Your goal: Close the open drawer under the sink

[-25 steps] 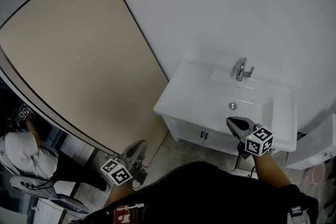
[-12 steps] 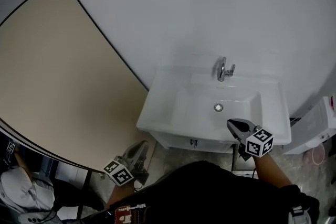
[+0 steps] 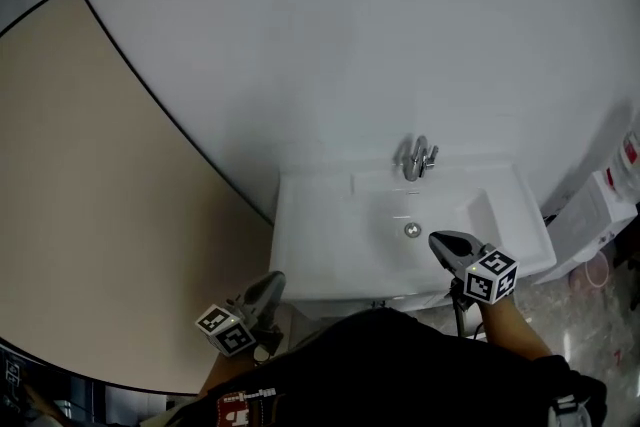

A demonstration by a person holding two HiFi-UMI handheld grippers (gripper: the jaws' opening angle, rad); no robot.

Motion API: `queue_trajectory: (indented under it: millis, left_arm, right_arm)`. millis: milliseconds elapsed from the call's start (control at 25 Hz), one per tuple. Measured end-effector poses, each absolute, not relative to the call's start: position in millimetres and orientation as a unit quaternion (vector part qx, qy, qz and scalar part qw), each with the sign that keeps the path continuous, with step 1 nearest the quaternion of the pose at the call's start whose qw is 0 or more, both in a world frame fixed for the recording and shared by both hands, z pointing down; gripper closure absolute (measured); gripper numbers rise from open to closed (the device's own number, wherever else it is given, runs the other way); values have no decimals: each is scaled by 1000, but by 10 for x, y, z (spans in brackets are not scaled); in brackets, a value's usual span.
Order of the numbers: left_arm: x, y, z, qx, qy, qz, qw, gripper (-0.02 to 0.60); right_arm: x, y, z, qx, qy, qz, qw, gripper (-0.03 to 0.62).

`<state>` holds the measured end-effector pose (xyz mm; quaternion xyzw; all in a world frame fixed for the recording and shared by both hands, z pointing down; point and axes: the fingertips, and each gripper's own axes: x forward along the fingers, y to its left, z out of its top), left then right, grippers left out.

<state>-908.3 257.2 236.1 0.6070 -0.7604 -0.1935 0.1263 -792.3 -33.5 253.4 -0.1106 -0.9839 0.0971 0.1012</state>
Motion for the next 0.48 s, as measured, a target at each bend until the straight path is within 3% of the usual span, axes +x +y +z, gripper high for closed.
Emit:
queue_trajectory:
  millis: [480]
  left_arm:
    - [-10145, 2690, 2523, 653, -713, -201, 158, 589]
  right_arm:
    - [-8524, -15, 2550, -38, -987, 100, 122, 592]
